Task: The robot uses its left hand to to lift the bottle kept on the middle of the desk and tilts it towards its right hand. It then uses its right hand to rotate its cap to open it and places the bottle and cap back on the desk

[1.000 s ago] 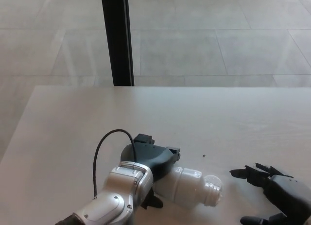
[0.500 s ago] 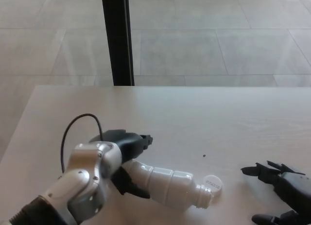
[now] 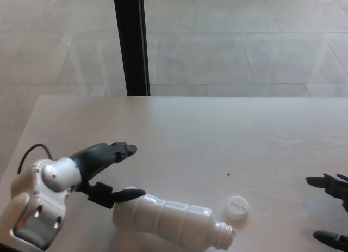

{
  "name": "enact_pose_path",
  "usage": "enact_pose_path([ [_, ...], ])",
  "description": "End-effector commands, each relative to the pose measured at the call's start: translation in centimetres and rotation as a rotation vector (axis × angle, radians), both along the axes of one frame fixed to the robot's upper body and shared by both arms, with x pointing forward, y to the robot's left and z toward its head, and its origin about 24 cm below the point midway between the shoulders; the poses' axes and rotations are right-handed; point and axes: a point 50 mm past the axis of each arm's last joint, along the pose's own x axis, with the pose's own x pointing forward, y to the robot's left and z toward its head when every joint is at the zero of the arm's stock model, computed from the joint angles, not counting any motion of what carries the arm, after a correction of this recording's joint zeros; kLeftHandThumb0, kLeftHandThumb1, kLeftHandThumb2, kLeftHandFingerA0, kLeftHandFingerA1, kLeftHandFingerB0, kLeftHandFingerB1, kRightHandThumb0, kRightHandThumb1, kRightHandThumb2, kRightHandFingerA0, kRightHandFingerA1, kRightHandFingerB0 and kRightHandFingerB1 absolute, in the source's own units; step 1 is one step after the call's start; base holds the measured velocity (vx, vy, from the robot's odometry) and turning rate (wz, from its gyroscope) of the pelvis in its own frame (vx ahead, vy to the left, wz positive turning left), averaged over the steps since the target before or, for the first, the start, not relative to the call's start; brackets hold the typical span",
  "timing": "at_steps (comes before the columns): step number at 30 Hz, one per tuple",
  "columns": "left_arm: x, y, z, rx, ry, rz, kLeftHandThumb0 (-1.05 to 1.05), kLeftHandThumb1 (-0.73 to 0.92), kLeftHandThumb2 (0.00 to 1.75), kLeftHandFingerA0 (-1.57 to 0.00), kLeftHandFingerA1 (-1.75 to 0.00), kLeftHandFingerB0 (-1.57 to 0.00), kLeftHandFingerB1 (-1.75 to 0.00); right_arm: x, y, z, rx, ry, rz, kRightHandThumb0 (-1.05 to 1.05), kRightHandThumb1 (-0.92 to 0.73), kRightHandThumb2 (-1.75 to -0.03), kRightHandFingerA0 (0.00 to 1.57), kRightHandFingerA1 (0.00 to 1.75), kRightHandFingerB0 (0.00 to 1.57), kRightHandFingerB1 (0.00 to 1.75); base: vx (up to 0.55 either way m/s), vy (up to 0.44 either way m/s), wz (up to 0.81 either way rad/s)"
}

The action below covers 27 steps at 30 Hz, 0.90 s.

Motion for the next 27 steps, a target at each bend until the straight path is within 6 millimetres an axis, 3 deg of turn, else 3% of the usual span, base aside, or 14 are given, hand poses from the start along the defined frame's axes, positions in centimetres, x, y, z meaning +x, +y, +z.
enact_pose_path([
  [1, -8.0, 11.1, -2.7, -0.981, 0.047, 0.415, -1.05, 0.73, 1.08, 0.0, -0.14, 0.0, 0.0, -3.8, -9.9, 5.3, 0.234, -0.097, -0.316, -0.64, -0.66, -0.61, 0.05, 0.31, 0.21, 0.32, 0.0, 0.0, 0.0],
  [3, -10.0, 13.0, -4.0, -1.047, 0.006, 0.536, -1.02, 0.79, 1.09, 0.0, -0.14, 0.0, 0.0, -4.8, -11.8, 6.2, 0.286, -0.148, -0.398, -0.57, -0.66, -0.6, 0.1, 0.35, 0.23, 0.3, 0.0, 0.0, 0.0],
  [4, -11.8, 14.6, -5.3, -1.106, -0.028, 0.673, -0.99, 0.76, 1.06, 0.0, -0.13, 0.0, 0.0, -5.7, -13.4, 6.8, 0.311, -0.202, -0.474, -0.59, -0.52, -0.8, 0.1, 0.45, 0.19, 0.41, 0.0, 0.0, 0.0],
  [8, -18.9, 20.3, -8.7, -1.19, -0.177, 1.14, -0.95, 0.73, 1.01, 0.0, -0.09, 0.0, 0.0, -10.5, -19.6, 9.0, 0.458, -0.333, -0.81, -0.48, -0.66, -0.61, 0.13, 0.37, 0.25, 0.3, 0.0, 0.0, 0.0],
  [10, -19.5, 20.5, -8.7, -1.196, -0.193, 1.165, -0.95, 0.73, 1.01, 0.0, -0.09, 0.0, 0.0, -10.9, -20.0, 9.1, 0.458, -0.339, -0.833, -0.48, -0.66, -0.61, 0.13, 0.37, 0.25, 0.3, 0.0, 0.0, 0.0],
  [13, -25.2, 24.4, -10.3, -1.19, -0.411, 1.494, -0.93, 0.71, 0.99, 0.0, -0.09, 0.0, -0.01, -15.9, -24.1, 9.6, 0.634, -0.649, -1.115, -0.37, -0.62, -0.58, 0.24, 0.44, 0.41, 0.34, 0.0, 0.0, 0.0],
  [17, -28.7, 25.9, -10.9, -1.19, -0.514, 1.681, -0.9, 0.65, 0.96, 0.0, -0.15, 0.0, -0.05, -19.6, -25.4, 8.6, 0.769, -0.785, -1.307, -0.35, -0.62, -0.59, 0.33, 0.58, 0.4, 0.34, 0.0, 0.0, 0.0],
  [18, -29.6, 26.1, -11.0, -1.194, -0.55, 1.727, -0.89, 0.66, 0.97, 0.0, -0.16, 0.0, -0.06, -20.4, -25.6, 8.1, 0.819, -0.841, -1.347, -0.3, -0.62, -0.58, 0.49, 1.05, 0.39, 0.37, 0.0, 0.0, 0.0],
  [20, -31.3, 26.4, -11.3, -1.209, -0.622, 1.813, -0.72, 0.79, 0.7, 0.0, -0.09, 0.0, -0.14, -21.9, -25.8, 6.7, 0.874, -0.896, -1.41, -0.32, -0.69, -0.61, 0.38, 0.85, 0.34, 0.37, 0.0, 0.0, 0.0],
  [21, -32.0, 26.5, -11.5, -1.216, -0.652, 1.867, -0.87, 0.63, 0.97, 0.0, -0.17, 0.0, -0.09, -22.3, -25.8, 6.2, 0.894, -0.903, -1.443, -0.33, -0.7, -0.61, 0.35, 0.83, 0.36, 0.36, 0.0, 0.0, 0.0],
  [22, -32.7, 26.6, -11.8, -1.216, -0.681, 1.933, -0.84, 0.63, 0.98, 0.0, -0.22, 0.0, -0.14, -22.8, -25.8, 5.7, 0.914, -0.938, -1.488, -0.33, -0.68, -0.58, 0.39, 1.17, 0.37, 0.37, 0.0, 0.0, 0.0],
  [24, -33.7, 26.6, -12.3, -1.248, -0.744, 2.055, -0.75, 0.57, 0.97, -0.01, -0.32, -0.04, -0.25, -23.4, -25.6, 4.4, 0.946, -0.976, -1.532, -0.35, -0.69, -0.59, 0.44, 1.01, 0.34, 0.38, 0.0, 0.0, 0.0],
  [25, -34.8, 26.3, -12.9, -1.249, -0.773, 2.161, -0.72, 0.63, 1.03, 0.0, -0.31, -0.03, -0.26, -23.8, -25.4, 3.0, 1.037, -1.004, -1.571, -0.37, -0.69, -0.6, 0.32, 0.61, 0.34, 0.37, 0.0, 0.0, 0.0],
  [27, -36.0, 25.9, -13.4, -1.227, -0.774, 2.274, -0.7, 0.62, 1.0, 0.0, -0.39, -0.06, -0.3, -24.0, -24.8, 1.1, 1.056, -0.97, -1.61, -0.37, -0.68, -0.6, 0.35, 0.61, 0.34, 0.38, 0.0, 0.0, 0.0],
])
